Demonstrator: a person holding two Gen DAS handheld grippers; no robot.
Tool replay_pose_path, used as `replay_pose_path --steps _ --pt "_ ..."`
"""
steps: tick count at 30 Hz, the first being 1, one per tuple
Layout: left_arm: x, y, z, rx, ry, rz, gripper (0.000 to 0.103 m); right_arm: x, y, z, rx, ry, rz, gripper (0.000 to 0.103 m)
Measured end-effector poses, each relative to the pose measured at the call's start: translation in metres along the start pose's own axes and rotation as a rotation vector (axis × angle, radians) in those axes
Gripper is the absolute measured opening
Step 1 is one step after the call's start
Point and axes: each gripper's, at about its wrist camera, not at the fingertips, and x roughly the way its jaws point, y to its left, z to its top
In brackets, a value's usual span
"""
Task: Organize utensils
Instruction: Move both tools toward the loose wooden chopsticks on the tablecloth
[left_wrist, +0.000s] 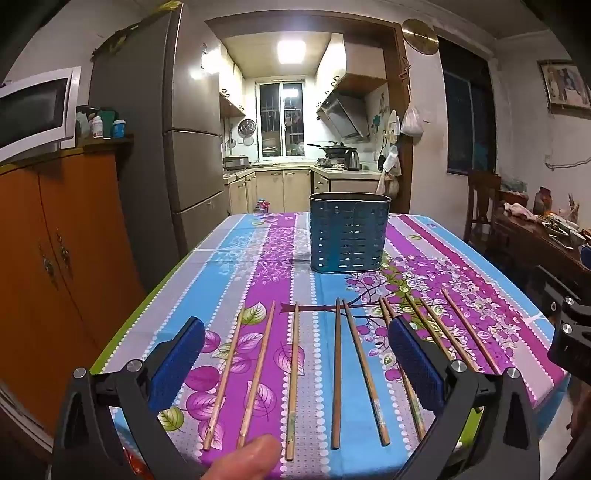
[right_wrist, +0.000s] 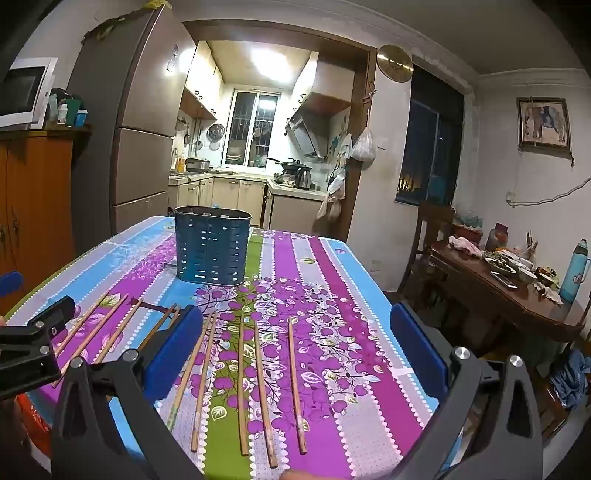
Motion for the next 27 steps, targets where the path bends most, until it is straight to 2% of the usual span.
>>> replay_pose_path --steps 27 --pt "0.0035 0.0088 -0.0034 -0.027 0.017 0.001 0.1 0.0041 0.0046 -0.0046 -0.012 0.034 0.003 0.098"
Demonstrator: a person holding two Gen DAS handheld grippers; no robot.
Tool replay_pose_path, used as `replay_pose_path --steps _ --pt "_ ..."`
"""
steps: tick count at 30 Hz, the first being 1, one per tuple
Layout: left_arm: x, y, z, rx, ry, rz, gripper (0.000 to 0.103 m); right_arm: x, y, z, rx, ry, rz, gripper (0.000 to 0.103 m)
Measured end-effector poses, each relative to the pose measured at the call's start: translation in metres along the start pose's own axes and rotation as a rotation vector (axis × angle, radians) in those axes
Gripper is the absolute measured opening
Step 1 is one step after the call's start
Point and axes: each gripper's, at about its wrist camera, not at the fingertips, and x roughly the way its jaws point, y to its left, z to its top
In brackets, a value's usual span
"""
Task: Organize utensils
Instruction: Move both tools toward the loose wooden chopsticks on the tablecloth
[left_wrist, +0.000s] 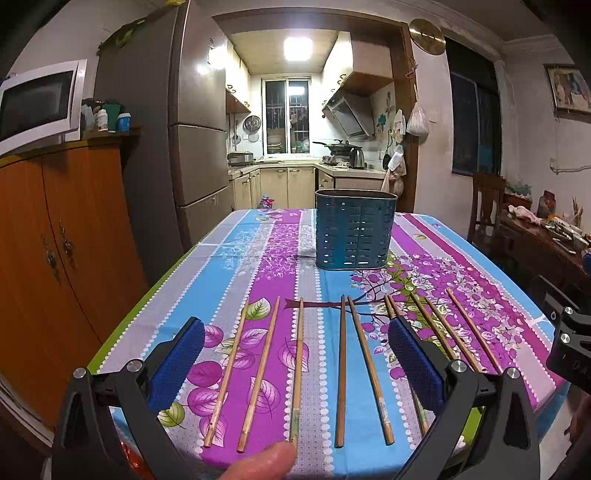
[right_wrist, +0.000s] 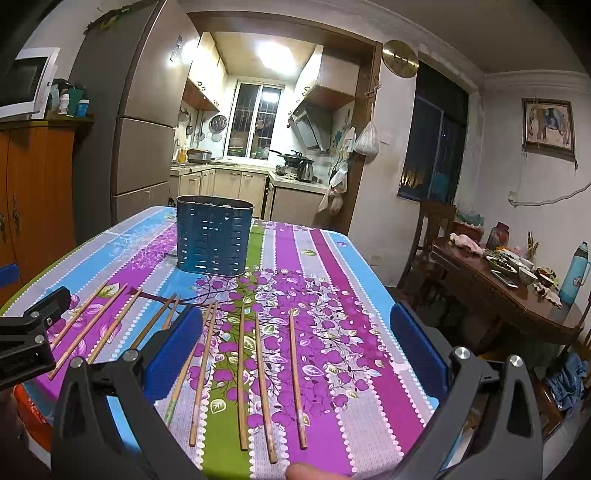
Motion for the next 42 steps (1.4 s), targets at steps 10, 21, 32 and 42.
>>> replay_pose_path --steps 10,21,32,42 --pt "0.0 0.005 -0.003 -0.041 -0.009 0.017 0.1 0.003 -0.005 0.0 0.022 0.013 -0.003 0.098" --pt "-0.004 0.026 -0.013 -0.172 -0.011 -0.017 0.099 0.008 -0.008 0.0 0.054 0.031 0.016 0.098" --pt "-0.015 0.021 -0.032 -0.167 0.057 -0.102 0.1 0.005 -0.021 -0.016 0.173 0.126 0.131 0.098" --pt "-0.013 0.031 -0.036 -0.242 0.049 -0.174 0.1 0.007 -0.017 -0.021 0.144 0.163 0.073 0.098"
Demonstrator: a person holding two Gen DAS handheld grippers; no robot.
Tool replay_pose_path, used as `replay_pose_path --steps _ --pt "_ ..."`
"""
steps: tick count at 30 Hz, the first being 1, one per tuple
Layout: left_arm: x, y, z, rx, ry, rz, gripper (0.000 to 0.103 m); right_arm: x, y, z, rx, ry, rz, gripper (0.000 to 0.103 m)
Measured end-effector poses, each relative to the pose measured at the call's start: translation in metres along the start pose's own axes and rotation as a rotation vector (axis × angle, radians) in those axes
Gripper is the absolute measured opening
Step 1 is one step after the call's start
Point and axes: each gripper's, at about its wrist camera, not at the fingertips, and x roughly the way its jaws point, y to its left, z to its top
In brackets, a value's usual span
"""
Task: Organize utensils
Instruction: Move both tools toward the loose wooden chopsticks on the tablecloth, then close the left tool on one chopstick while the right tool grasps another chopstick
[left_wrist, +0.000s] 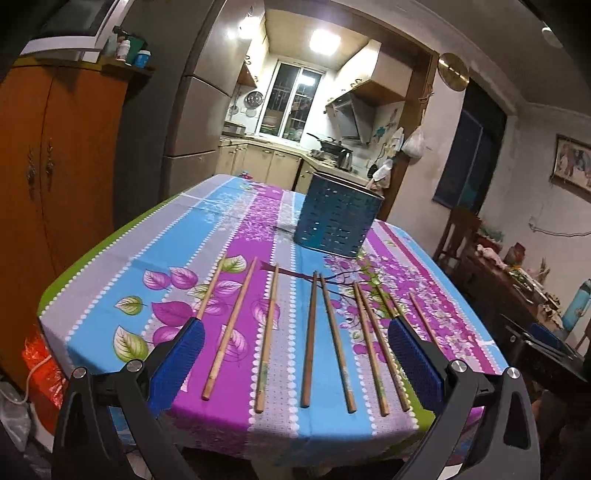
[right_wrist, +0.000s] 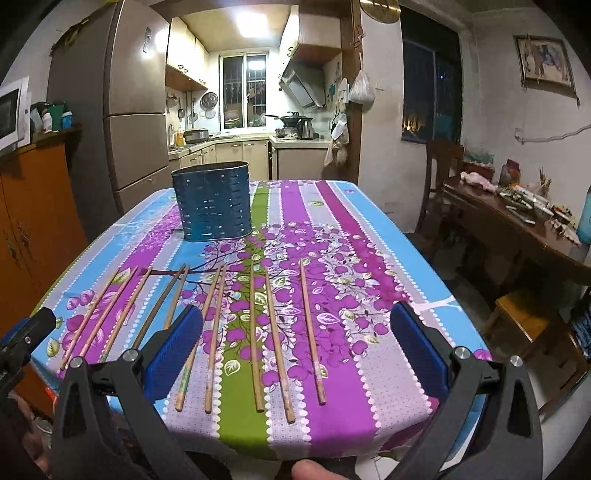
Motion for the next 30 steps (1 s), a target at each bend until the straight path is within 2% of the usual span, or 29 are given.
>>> replay_pose_path --steps 4,6,7,9,12,14,16,17,19,21,24,26,30 --pt "0.001 0.003 -0.001 -0.015 0.005 -0.005 0.1 0.001 -0.002 -0.001 0.001 0.01 0.001 0.098" --pt "0.0 0.005 0.0 -0.019 -0.002 0.038 0.1 0.002 -0.004 -0.002 0.002 0.006 0.012 0.098" --pt "-0.002 0.01 0.004 -0.024 -0.027 0.062 0.1 0.001 -0.006 0.0 0.005 0.0 0.026 0.098" --pt "-0.015 0.025 0.017 -0.016 -0.127 0.121 0.1 -0.005 -0.014 0.004 0.026 -0.041 0.05 0.098" --pt "-0.031 0.052 0.037 0.074 -0.206 0.216 0.1 -0.018 -0.032 0.01 0.062 -0.131 0.071 0.098" --pt "-0.038 0.064 0.044 0.162 -0.233 0.297 0.1 -0.018 -0.044 0.014 0.093 -0.135 0.101 0.098" --pt "-0.041 0.075 0.045 0.244 -0.222 0.356 0.098 -0.014 -0.06 0.015 0.163 -0.12 0.174 0.098" --pt "-0.042 0.079 0.043 0.277 -0.199 0.351 0.097 -0.009 -0.07 0.014 0.213 -0.105 0.247 0.098" --pt "-0.042 0.076 0.035 0.323 -0.162 0.311 0.091 0.0 -0.082 0.011 0.273 -0.05 0.297 0.098" --pt "-0.039 0.068 0.017 0.404 -0.114 0.253 0.085 0.008 -0.089 0.003 0.279 0.014 0.274 0.098" --pt "-0.03 0.058 -0.011 0.49 -0.047 0.185 0.074 0.008 -0.092 -0.01 0.26 0.025 0.236 0.098" --pt "-0.022 0.058 -0.024 0.489 0.007 0.145 0.064 0.011 -0.088 -0.019 0.206 0.069 0.204 0.098" --pt "-0.007 0.055 -0.045 0.427 0.107 0.046 0.04 0.01 -0.074 -0.039 0.082 0.09 0.161 0.098"
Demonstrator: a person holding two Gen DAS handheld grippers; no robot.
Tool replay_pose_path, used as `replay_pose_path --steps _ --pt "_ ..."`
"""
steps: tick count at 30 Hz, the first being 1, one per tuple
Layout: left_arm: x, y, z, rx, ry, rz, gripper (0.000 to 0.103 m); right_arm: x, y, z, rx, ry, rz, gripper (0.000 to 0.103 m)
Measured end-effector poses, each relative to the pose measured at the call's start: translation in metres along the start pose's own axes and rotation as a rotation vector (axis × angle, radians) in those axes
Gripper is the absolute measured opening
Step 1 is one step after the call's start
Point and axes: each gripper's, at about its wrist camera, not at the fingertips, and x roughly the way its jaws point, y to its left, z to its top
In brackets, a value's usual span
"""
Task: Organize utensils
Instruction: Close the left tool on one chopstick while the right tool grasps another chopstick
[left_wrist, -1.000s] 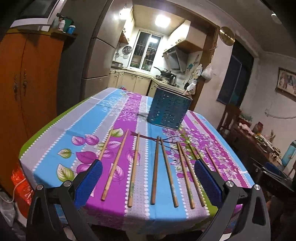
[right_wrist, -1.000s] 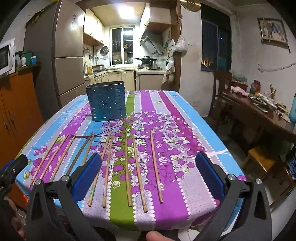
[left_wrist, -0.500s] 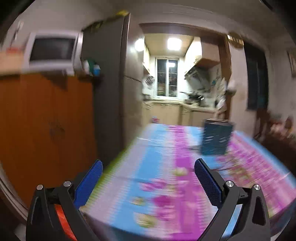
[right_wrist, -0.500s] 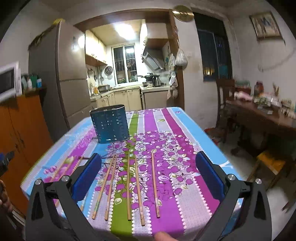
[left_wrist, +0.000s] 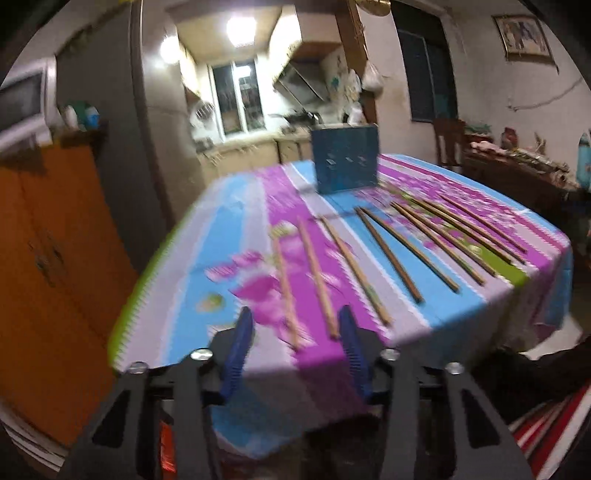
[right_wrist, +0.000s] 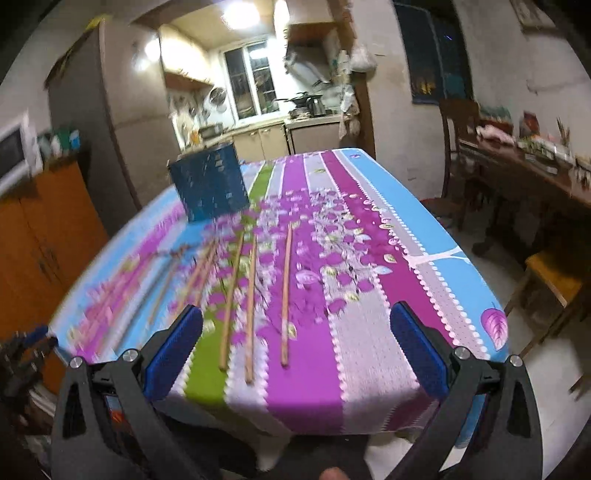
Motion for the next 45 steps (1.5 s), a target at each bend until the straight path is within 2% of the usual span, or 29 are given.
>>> replay_pose_path --steps 1,3,6,9,11,14,16,17,19,21,28,32,36,40,45 --pt "0.001 -0.004 -0.001 0.0 0.004 -0.018 0.032 0.002 0.0 -0.004 -0.014 0.008 -0.007 0.098" --pt "0.005 -0.013 -0.002 0.011 0.01 -0.053 0.024 0.006 0.003 -0.011 -0.032 0.024 0.016 0.098" --pt "0.018 -0.024 -0.005 0.045 0.035 -0.041 0.021 0.01 0.007 -0.018 -0.047 0.036 0.048 0.096" --pt "0.031 -0.028 -0.006 0.064 0.054 -0.008 0.021 0.009 0.014 -0.021 -0.083 0.037 0.061 0.084" --pt "0.039 -0.026 -0.006 0.052 0.064 -0.014 0.021 0.008 0.018 -0.024 -0.114 0.033 0.07 0.077" --pt "0.049 -0.026 -0.007 0.057 0.083 -0.018 0.021 0.008 0.025 -0.028 -0.157 0.03 0.083 0.06" --pt "0.052 -0.026 -0.009 0.053 0.08 -0.019 0.02 0.009 0.03 -0.032 -0.193 0.03 0.087 0.042" --pt "0.051 -0.025 -0.009 0.047 0.078 -0.024 0.019 0.01 0.034 -0.034 -0.219 0.029 0.079 0.038" --pt "0.051 -0.024 -0.009 0.036 0.077 -0.039 0.015 0.012 0.037 -0.037 -0.241 0.026 0.07 0.022" --pt "0.05 -0.026 -0.01 0.036 0.069 -0.045 0.011 0.014 0.039 -0.04 -0.257 0.022 0.064 0.016" --pt "0.049 -0.026 -0.013 0.008 0.048 -0.045 0.009 0.032 0.045 -0.052 -0.307 0.056 0.071 0.014" --pt "0.049 -0.029 -0.014 0.028 0.039 -0.034 0.009 0.041 0.042 -0.056 -0.307 0.068 0.062 0.014" --pt "0.049 -0.029 -0.014 0.025 0.035 -0.035 0.009 0.044 0.04 -0.059 -0.286 0.043 0.083 0.013" --pt "0.049 -0.028 -0.016 0.006 0.022 -0.039 0.009 0.043 0.037 -0.062 -0.249 0.022 0.113 0.006" --pt "0.047 -0.026 -0.018 -0.016 0.003 -0.038 0.009 0.042 0.039 -0.064 -0.234 0.002 0.11 0.006"
